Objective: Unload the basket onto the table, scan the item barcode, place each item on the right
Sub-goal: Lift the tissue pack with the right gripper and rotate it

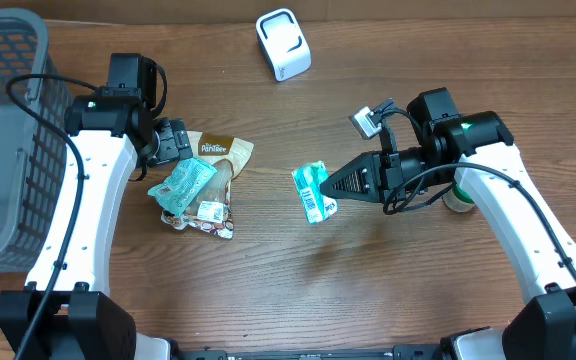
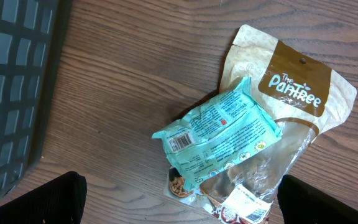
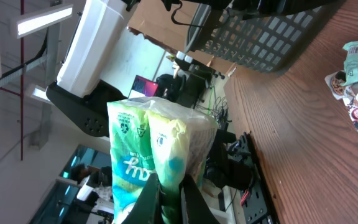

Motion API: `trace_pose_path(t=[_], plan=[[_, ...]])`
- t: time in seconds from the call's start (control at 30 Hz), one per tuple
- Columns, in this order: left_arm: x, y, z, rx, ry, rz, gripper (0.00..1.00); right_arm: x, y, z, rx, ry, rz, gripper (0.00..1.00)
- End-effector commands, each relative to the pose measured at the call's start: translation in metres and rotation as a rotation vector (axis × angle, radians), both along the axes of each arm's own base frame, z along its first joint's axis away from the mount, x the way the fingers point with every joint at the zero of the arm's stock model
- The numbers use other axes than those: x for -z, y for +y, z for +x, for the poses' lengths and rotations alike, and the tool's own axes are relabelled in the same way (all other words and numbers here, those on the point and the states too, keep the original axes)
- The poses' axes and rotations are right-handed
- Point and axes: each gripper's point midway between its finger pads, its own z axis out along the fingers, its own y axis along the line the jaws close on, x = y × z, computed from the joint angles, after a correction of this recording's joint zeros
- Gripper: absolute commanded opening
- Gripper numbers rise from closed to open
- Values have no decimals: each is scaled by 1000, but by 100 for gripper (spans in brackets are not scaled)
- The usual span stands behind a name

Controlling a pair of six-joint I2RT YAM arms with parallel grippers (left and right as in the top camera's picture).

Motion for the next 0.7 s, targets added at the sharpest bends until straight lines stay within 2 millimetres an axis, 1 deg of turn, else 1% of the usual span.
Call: trace_pose_path(t=[0.0,0.67], plan=[[-2,-1,2,-7,-7,-1,100,-13,-2,-4,3,-36,45,4],[-2,-1,2,-7,-7,-1,100,-13,-3,-6,3,-14,40,4]])
